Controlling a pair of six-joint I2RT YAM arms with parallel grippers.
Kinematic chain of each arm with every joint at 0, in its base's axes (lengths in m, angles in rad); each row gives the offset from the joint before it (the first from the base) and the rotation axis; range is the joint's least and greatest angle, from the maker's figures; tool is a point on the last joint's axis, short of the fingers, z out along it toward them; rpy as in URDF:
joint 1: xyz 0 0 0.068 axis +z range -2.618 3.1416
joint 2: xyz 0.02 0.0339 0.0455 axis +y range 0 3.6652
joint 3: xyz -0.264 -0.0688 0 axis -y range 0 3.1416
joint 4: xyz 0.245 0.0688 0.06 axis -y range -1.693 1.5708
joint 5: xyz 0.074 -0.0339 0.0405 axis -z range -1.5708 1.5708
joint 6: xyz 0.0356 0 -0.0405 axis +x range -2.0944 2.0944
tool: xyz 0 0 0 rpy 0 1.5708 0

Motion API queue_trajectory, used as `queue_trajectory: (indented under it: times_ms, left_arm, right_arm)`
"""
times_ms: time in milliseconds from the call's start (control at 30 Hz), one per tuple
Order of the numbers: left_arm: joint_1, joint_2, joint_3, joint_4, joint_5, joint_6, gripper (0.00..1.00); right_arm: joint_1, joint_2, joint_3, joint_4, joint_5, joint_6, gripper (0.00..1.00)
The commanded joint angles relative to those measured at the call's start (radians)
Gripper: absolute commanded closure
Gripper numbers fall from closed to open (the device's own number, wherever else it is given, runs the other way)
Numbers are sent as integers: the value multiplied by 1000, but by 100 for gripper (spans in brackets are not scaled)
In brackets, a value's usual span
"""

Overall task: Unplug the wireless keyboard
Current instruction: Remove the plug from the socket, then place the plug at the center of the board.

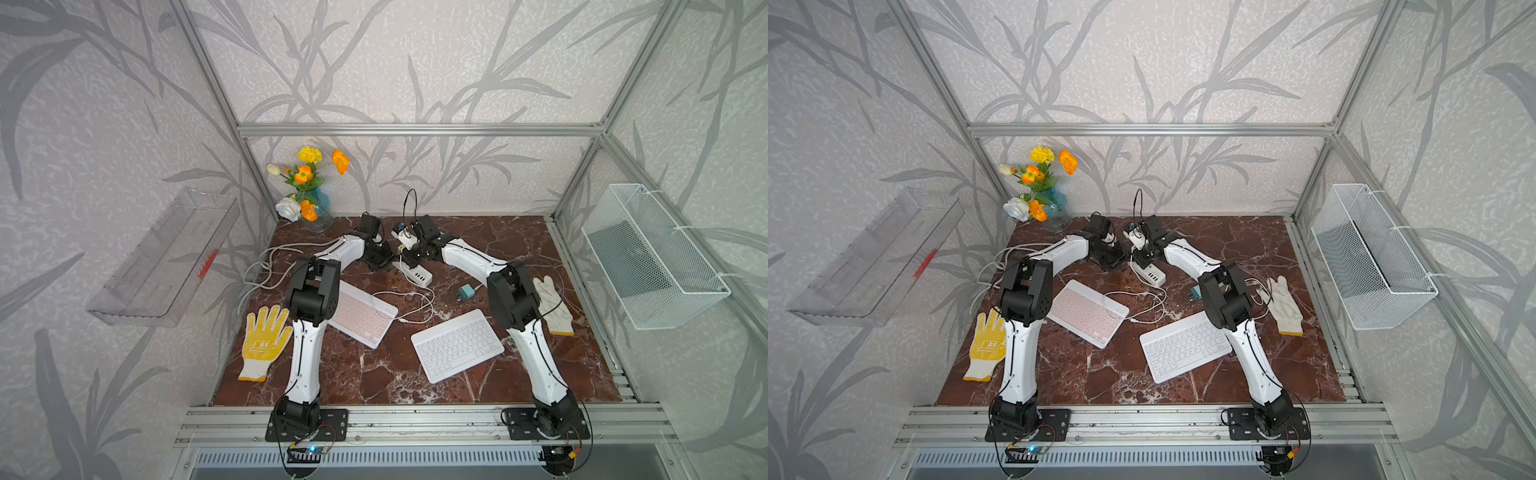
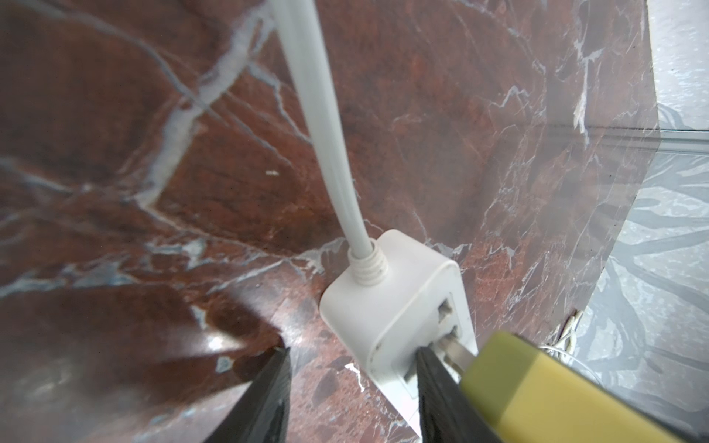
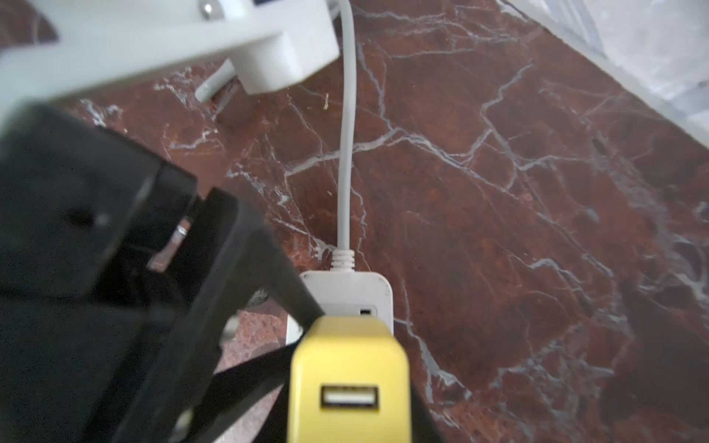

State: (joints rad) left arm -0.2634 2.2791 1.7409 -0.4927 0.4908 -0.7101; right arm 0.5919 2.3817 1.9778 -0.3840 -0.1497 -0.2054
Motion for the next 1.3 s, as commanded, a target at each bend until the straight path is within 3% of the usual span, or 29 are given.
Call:
queue_trajectory:
  times_ms: [0, 167, 367, 500, 733, 867, 1033, 1267]
  left_arm:
    - [-16, 69, -45, -91, -54, 6, 48]
    - [-20, 60, -28, -88, -29, 5, 48]
    - [-20, 20, 26, -100, 36, 35, 43]
    - [-19, -19, 43, -107, 76, 54, 35]
    - [-17, -147, -1, -32, 158, 64, 18]
    - [-13, -223, -78, 24, 208, 69, 16]
    - [41, -345, -235, 67, 145, 19, 16]
    - [120, -449, -386, 81, 118, 18, 16]
  right_arm:
    - [38, -87, -58, 40, 91, -42, 88]
    - [-22, -132, -76, 14, -9, 5, 88]
    - [-130, -184, -147, 62, -357, 147, 88]
    - [-181, -228, -246, 178, -496, 264, 88]
    - [-184, -269, -294, 151, -579, 252, 88]
    - [-174, -273, -322, 149, -663, 237, 87]
    - [-138, -218, -252, 40, -701, 184, 87]
    - [-52, -98, -120, -82, -663, 161, 86]
